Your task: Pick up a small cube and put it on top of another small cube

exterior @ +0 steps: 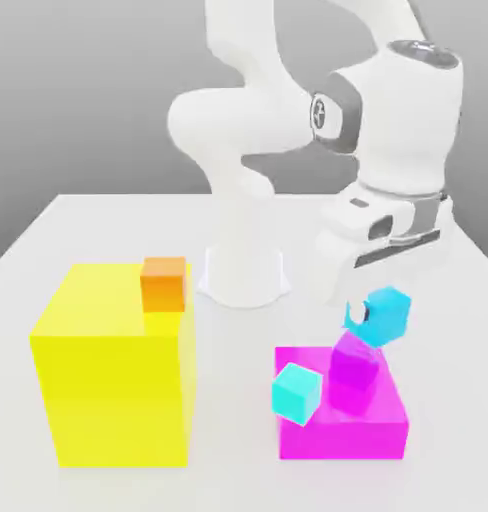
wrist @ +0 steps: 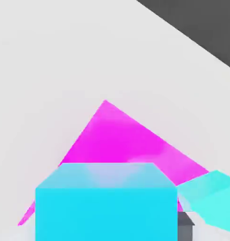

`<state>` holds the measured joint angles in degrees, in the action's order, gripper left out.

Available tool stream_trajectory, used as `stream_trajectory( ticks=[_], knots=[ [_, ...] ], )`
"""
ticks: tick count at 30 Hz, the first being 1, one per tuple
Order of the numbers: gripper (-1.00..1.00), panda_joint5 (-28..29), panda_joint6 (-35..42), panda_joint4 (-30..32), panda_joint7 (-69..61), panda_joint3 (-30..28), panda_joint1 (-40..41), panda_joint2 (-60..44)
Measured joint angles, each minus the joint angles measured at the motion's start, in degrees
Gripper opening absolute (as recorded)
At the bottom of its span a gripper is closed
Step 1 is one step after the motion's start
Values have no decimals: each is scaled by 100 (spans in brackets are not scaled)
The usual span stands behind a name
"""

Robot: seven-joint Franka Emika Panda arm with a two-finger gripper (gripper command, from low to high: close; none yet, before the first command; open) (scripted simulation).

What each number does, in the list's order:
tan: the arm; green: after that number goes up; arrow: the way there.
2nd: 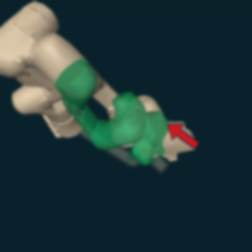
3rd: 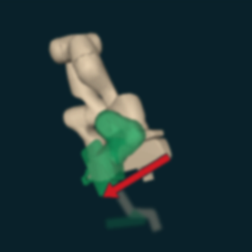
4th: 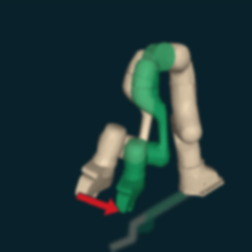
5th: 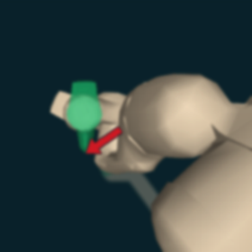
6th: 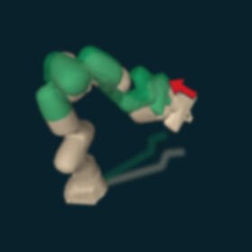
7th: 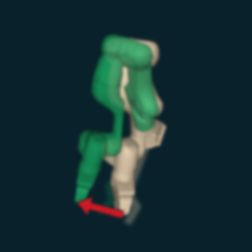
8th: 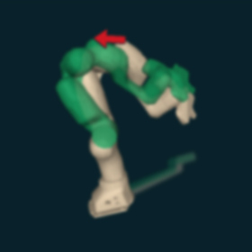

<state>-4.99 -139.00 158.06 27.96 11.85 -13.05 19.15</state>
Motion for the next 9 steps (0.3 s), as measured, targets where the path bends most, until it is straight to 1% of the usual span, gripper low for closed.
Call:
stream_trajectory(
  ticks=[2,6,7,9],
  knots=[
    [-100,-89,-174,168,-147,-29,-52,0],
    [-100,-10,-1072,369,-107,35,-6,-698],
    [100,11,-1208,395,-91,44,2,-810],
    [100,11,-1208,395,-91,44,2,-810]
  ],
)
